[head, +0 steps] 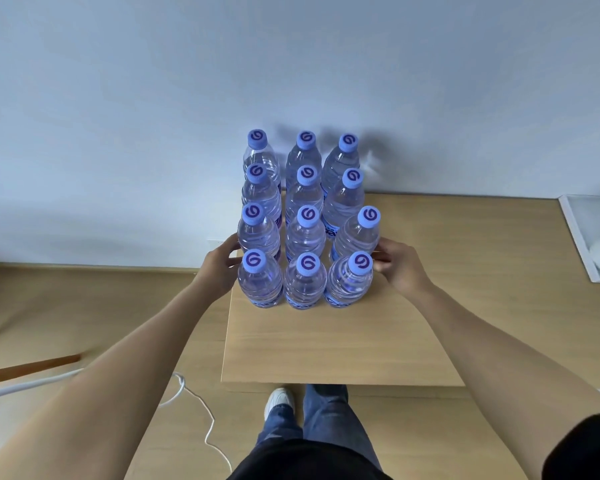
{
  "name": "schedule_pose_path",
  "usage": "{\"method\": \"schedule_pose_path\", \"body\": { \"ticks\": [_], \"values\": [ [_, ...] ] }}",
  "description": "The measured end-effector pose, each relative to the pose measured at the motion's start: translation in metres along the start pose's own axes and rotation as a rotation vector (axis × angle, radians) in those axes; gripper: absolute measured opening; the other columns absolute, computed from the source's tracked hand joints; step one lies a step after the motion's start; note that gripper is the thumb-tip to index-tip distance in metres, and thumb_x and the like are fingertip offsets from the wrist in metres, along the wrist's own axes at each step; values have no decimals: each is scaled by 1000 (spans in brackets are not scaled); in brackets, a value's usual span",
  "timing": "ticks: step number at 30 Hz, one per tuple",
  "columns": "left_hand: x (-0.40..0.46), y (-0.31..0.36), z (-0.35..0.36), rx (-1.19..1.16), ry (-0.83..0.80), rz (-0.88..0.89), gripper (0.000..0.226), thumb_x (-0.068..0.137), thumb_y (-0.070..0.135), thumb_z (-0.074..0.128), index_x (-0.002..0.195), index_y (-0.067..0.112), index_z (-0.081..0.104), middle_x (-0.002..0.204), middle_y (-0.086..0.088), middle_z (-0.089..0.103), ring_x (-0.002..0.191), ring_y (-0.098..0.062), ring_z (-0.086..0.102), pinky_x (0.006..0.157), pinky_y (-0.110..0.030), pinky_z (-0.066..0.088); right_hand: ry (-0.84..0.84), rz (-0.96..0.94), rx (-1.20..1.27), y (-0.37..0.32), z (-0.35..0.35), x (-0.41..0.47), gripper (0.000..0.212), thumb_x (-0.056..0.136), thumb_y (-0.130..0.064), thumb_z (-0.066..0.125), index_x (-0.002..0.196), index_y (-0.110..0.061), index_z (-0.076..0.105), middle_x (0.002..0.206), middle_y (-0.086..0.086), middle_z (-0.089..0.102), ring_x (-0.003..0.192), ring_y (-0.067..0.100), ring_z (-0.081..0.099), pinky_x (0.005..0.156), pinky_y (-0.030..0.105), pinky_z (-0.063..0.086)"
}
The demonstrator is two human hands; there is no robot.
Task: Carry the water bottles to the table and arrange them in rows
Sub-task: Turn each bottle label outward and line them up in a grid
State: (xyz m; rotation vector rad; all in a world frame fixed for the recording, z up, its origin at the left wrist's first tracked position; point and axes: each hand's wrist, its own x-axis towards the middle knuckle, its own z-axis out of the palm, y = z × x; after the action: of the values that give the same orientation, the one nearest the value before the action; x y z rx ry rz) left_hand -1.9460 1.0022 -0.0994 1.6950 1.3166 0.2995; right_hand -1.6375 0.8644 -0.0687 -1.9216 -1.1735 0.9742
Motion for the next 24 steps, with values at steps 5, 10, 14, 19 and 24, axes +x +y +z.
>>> {"method": "schedule_pose_path", "body": {
  "ticks": [5,10,14,19,24],
  "values": [
    [2,4,2,87,-36,52,53,87,-5,64,134,17,52,108,2,59,80,0,56,60,0,41,-49,1,-40,-5,1,1,43,80,19,59,116,-3,68,104,4,72,91,11,67,75,3,43],
    [1,5,3,81,-49,70,53,88,-4,64,136,16,51,109,2,59,89,-14,56,61,0,41,-80,-20,-57,-12,5,3,44,81,18,60,119,-3,67,103,1,71,83,-5,65,74,1,41],
    [-1,6,2,64,-51,61,54,88,-3,63,137,18,51,109,3,60,84,-4,57,61,0,42,-62,-3,-31,-13,5,1,45,82,18,59,120,-5,67,103,-1,70,83,2,66,72,0,40],
    [2,10,-5,20,-62,25,54,85,0,68,134,17,53,115,3,61,86,7,57,62,-1,43,-109,74,-29,-8,3,5,55,82,20,56,130,-6,60,117,10,69,100,23,66,78,9,47],
    [15,21,-29,-173,38,-101,52,91,6,64,140,16,48,136,-4,57,111,-21,63,93,-37,50,33,164,65,-14,-10,30,54,89,11,63,140,-1,50,130,21,59,114,37,62,97,35,49]
  ]
}}
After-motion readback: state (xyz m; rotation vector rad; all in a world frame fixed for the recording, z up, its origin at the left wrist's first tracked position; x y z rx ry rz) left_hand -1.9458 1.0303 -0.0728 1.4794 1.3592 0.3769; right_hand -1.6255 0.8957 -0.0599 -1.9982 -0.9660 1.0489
